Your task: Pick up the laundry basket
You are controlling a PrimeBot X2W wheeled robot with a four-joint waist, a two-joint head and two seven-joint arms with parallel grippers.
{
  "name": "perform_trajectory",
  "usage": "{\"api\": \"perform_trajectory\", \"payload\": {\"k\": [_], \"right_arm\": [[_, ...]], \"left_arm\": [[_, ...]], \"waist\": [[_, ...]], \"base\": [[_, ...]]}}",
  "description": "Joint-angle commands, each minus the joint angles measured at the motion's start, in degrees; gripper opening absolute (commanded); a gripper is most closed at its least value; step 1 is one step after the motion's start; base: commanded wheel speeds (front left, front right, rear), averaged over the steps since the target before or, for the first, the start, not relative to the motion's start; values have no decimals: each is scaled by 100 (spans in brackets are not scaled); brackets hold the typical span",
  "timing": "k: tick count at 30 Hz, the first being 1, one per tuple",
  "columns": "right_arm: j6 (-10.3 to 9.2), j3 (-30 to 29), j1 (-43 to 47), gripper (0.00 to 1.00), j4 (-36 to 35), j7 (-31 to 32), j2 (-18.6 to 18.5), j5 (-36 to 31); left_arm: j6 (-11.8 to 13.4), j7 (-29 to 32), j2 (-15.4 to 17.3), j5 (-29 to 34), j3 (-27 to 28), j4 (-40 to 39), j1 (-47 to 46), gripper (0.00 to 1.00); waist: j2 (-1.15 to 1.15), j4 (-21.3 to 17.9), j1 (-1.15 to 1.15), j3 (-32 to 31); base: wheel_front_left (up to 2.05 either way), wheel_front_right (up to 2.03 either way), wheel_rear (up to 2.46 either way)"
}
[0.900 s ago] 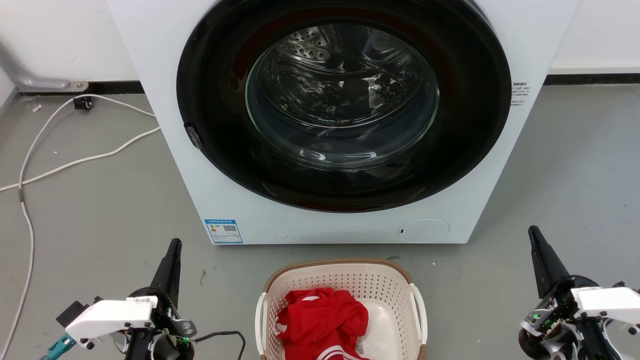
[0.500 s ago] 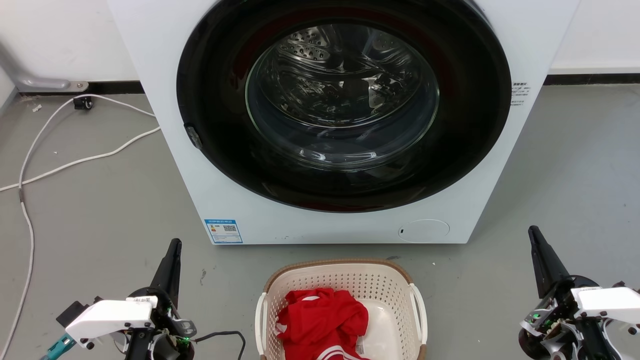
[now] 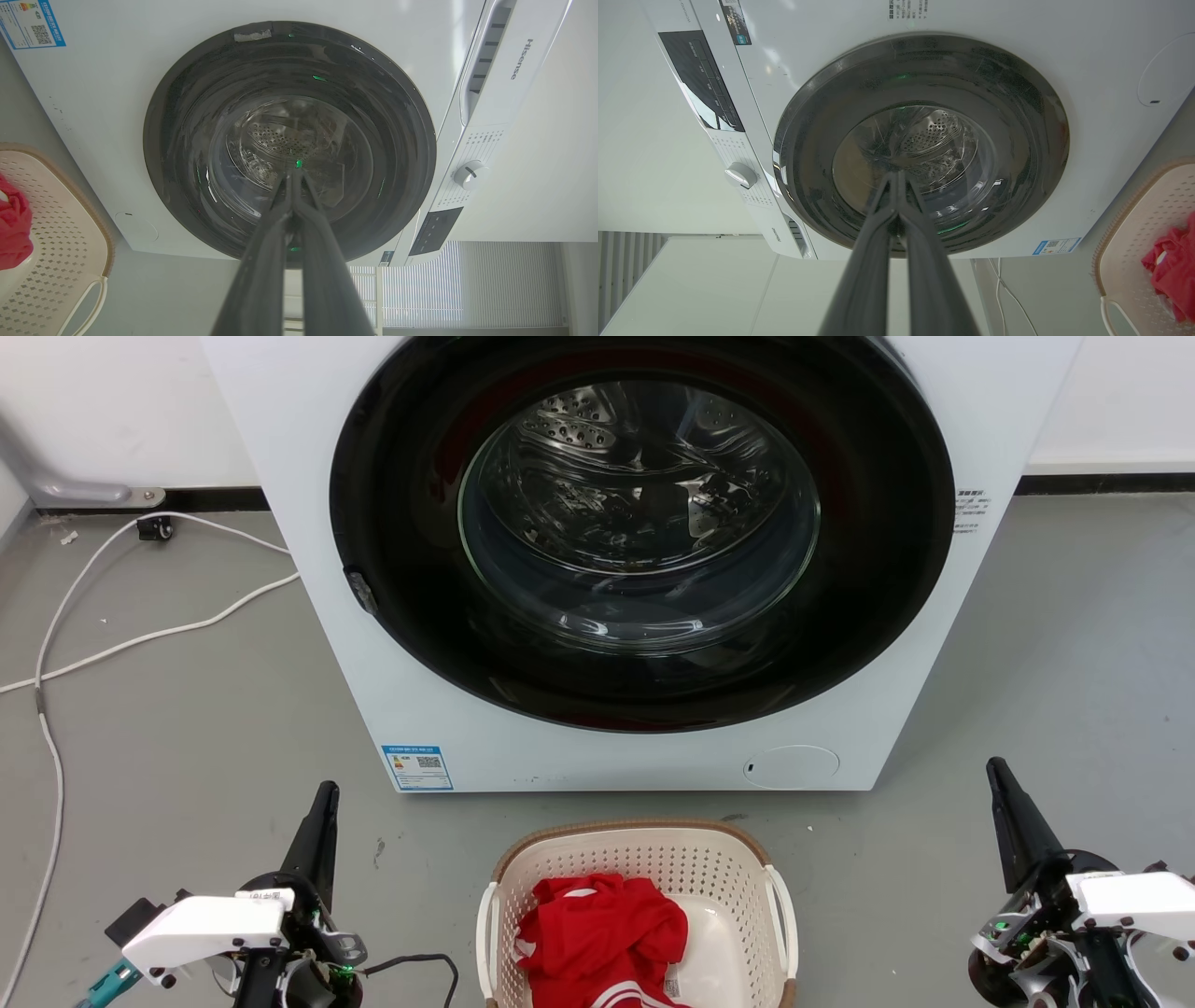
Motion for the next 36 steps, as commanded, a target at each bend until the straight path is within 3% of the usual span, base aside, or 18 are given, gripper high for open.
{"api": "perform_trajectory", "payload": {"k": [1,11,12,28,36], "right_arm": [[2,-8,-71,0,6,10,19,-16],[2,-8,-71,0,6,11,19,-17],[1,1,9,100,14,-2,0,0],[0,215,125,100,-152,-419,-8,-225],[0,240,130,100,-268,-621,-44,-1098]], "left_arm": [[-19,19,-3,26,19,8,-63,0],[-19,21,-4,27,20,8,-63,0],[0,-1,-2,-1,-3,16,10,100],[1,-423,-11,206,-384,-86,-55,100],[-1,-622,-10,928,-411,-317,-72,100]], "waist": [[0,0,0,0],[0,0,0,0],[0,0,0,0],[0,5,0,12],[0,8,0,16]], "base": [[0,0,0],[0,0,0],[0,0,0],[0,0,0],[0,0,0]]}}
